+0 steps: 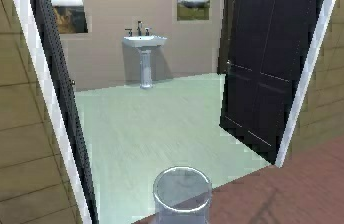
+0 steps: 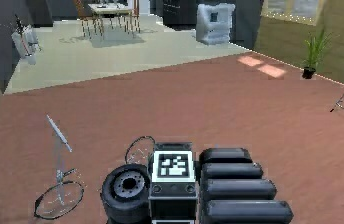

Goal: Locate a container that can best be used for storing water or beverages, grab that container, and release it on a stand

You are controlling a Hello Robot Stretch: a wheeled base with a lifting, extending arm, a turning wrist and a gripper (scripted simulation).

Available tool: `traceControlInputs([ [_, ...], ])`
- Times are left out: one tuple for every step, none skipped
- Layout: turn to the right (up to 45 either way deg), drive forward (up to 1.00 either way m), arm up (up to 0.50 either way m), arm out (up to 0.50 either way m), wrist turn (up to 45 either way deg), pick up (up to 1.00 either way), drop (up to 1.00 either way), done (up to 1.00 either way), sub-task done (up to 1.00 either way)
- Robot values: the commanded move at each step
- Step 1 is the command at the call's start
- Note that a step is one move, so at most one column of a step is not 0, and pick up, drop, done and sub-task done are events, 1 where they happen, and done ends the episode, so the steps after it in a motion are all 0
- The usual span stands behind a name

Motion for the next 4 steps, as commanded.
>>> traceControlInputs([
  [0.0,1.0,0.0,0.0,0.0,0.0,0.0,0.0,0.0],
  [3.0,0.0,0.0,0.0,0.0,0.0,0.0,0.0,0.0],
  [0.0,1.0,0.0,0.0,0.0,0.0,0.0,0.0,0.0],
  [3.0,0.0,0.0,0.0,0.0,0.0,0.0,0.0,0.0],
])
